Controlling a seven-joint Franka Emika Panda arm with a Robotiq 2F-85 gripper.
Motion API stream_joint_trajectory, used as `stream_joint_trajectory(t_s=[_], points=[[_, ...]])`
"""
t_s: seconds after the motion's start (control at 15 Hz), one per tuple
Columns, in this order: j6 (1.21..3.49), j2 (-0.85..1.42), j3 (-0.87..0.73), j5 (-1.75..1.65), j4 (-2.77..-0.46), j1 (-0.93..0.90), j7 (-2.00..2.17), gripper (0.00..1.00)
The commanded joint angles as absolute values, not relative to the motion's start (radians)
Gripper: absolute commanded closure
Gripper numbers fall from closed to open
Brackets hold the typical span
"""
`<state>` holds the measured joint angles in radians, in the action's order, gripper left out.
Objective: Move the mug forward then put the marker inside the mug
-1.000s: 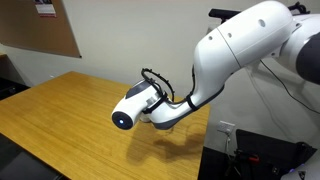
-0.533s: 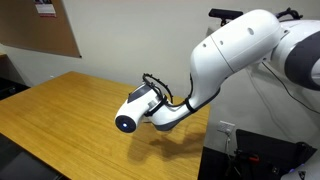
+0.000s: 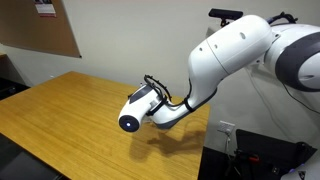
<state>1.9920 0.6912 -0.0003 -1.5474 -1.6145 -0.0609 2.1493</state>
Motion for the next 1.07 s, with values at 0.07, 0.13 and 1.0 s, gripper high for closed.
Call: stream_joint_trajectory(t_s=[0.07,0.13,1.0], points=[[2.01,0.691,0.001,-1.562,-1.607,-0.056,2.167,0.97],[2.014,0.687,0.003,-1.56,-1.612,-0.055,2.162,0.97],[2.019,0.604,0.025,-1.549,-1.673,-0.065,2.148,0.0]])
